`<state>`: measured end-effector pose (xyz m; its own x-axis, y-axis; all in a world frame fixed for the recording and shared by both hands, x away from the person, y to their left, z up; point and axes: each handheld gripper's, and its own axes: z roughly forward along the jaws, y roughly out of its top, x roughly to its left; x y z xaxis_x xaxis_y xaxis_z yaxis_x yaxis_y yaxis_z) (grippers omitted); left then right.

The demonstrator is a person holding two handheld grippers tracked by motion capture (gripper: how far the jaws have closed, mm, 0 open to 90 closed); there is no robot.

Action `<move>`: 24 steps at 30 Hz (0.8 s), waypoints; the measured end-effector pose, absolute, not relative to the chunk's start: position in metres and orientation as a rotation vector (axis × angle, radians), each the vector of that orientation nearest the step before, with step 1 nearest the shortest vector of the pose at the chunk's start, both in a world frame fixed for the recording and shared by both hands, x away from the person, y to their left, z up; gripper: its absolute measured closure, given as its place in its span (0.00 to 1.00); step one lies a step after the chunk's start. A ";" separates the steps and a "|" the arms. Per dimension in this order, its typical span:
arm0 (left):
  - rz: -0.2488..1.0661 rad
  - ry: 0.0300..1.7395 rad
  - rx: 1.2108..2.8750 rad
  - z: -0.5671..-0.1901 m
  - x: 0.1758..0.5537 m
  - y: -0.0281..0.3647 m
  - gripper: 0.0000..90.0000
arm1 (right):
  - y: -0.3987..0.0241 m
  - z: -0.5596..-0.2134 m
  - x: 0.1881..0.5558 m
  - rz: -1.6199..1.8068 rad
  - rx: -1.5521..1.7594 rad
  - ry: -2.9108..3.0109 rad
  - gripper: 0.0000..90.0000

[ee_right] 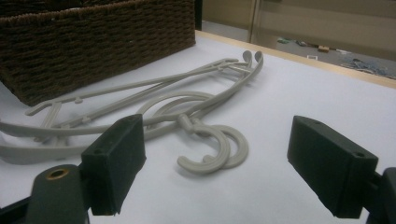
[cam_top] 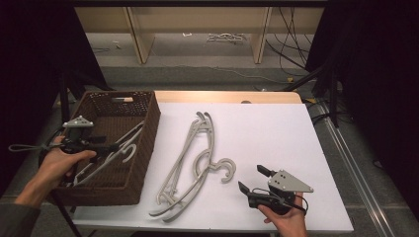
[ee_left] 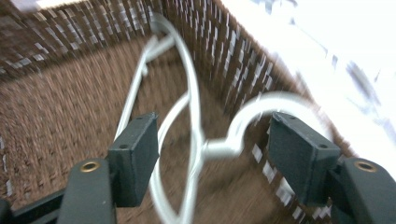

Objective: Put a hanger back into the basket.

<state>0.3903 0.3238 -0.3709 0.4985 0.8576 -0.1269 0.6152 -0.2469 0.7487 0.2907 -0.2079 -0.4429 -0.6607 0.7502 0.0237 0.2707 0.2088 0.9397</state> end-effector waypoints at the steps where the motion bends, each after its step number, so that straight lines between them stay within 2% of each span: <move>1: 0.412 1.215 1.914 -0.368 0.387 0.320 0.37 | -0.208 -0.443 0.291 1.451 0.948 2.048 0.22; 3: 0.432 1.193 1.838 -0.362 0.381 0.313 0.37 | -0.209 -0.442 0.290 1.449 0.951 2.045 0.22; 10: 0.426 1.117 1.754 -0.352 0.368 0.291 0.32 | -0.209 -0.441 0.290 1.437 0.959 2.039 0.23; 14: 0.432 1.054 1.751 -0.352 0.360 0.272 0.21 | -0.210 -0.442 0.291 1.443 0.936 2.030 0.23; 19: 0.478 0.981 1.774 -0.354 0.348 0.248 0.21 | -0.210 -0.442 0.291 1.442 0.935 2.032 0.23; 24: 0.499 0.923 1.726 -0.359 0.336 0.230 0.21 | -0.210 -0.441 0.290 1.435 0.949 2.034 0.23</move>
<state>0.3356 0.2300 -0.3593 0.6132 0.7824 -0.1087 0.3372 -0.1348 0.9317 0.2897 -0.2102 -0.4414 -0.6484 0.7612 0.0114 0.2660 0.2125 0.9403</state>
